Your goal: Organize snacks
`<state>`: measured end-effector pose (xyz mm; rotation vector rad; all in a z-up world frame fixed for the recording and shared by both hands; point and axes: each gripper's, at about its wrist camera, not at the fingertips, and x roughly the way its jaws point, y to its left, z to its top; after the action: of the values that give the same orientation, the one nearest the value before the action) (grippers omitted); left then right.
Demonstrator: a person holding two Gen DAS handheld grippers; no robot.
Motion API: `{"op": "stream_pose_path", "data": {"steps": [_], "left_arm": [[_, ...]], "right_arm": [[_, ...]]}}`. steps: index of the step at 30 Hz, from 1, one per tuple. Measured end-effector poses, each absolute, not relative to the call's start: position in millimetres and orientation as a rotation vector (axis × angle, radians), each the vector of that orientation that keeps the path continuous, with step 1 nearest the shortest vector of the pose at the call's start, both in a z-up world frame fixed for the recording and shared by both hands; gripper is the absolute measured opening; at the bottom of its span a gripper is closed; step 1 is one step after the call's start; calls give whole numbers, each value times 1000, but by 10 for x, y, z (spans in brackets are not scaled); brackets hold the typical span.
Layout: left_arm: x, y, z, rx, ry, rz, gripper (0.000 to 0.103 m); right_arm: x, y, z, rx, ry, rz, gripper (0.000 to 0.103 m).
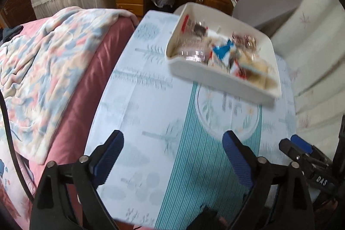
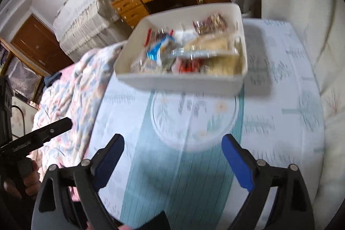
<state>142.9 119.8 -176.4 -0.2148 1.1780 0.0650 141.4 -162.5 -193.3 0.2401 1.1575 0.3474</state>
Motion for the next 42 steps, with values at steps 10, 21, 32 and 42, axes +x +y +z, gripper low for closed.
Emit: {"op": "stream_pose_path", "data": {"steps": [10, 21, 32, 42], "left_arm": [[949, 1208, -1657, -218, 1178, -114, 101], [612, 984, -1066, -114, 1078, -240, 102], [360, 536, -705, -62, 957, -147, 102], [177, 385, -718, -25, 944, -33, 102]], "right_arm": [[658, -1511, -1718, 282, 1223, 206, 100], [112, -1473, -1174, 309, 1142, 105, 102], [-143, -1786, -736, 262, 1014, 85, 102], [-204, -1763, -695, 168, 969, 137, 103]]}}
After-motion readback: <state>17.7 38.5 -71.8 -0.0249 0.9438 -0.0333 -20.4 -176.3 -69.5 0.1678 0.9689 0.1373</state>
